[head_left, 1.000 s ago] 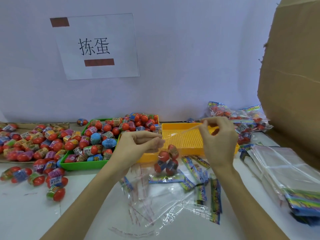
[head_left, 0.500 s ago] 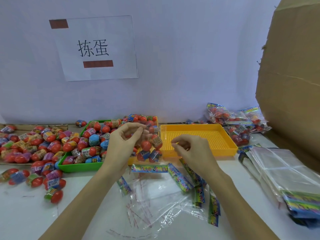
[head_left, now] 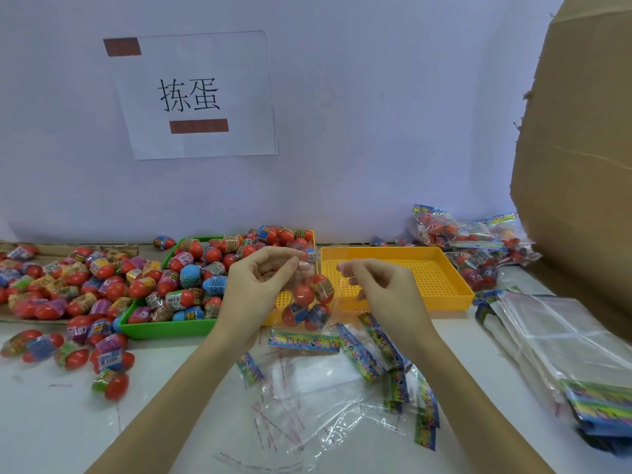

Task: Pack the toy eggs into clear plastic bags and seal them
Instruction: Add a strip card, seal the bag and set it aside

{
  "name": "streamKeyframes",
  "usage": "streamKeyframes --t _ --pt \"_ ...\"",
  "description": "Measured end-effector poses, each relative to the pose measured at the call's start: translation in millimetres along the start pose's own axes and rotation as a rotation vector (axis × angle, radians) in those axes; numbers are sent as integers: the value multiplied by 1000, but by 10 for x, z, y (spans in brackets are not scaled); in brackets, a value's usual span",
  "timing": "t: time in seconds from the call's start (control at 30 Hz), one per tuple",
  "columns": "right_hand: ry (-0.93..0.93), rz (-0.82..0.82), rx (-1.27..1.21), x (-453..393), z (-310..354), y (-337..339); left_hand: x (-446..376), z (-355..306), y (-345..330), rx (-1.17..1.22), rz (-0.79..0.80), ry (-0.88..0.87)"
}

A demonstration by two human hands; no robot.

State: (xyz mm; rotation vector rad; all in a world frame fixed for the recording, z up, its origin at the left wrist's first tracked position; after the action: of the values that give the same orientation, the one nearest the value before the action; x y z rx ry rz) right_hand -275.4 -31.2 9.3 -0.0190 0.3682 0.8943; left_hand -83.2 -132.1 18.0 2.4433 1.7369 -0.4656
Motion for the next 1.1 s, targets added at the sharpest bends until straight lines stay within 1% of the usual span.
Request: streamKeyframes --t 0.07,0.17,0.3,0.4,0.57,0.63,0.8,0.93,1.03,1.1 --pt "40 8 82 -5 6 -4 -1 8 4 -12 -3 -2" --pt "4 42 0 11 -2 -51 -5 27 15 1 -16 4" --pt "50 -6 41 41 47 -40 -2 46 1 12 -7 24" --pt "3 -44 -11 26 0 34 -21 95 -11 31 31 94" --pt "-35 22 -84 5 -10 49 -55 226 56 65 109 265" --pt "-44 47 -114 6 -21 45 -51 259 63 43 150 290" --pt "-104 98 -206 12 -64 15 -62 246 53 14 260 266" --pt "-99 140 -173 10 -65 2 -57 235 58 -52 328 239" --pt "-86 155 -137 6 -57 5 -74 194 83 -162 325 159" --pt "-75 171 -132 4 -39 2 -96 166 113 -192 304 106"
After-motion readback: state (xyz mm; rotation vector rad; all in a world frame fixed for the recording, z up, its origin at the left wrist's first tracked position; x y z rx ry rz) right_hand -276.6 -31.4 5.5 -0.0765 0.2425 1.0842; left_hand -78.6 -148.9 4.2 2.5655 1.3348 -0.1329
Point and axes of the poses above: each hand's wrist, its own x-axis away from the middle knuckle, its own y-axis out of the back of the hand, z = x × y, the point moved 10 cm from there along -x, towards the middle knuckle, and after that the axes turned 7 degrees about -z, right-handed, at the moved point
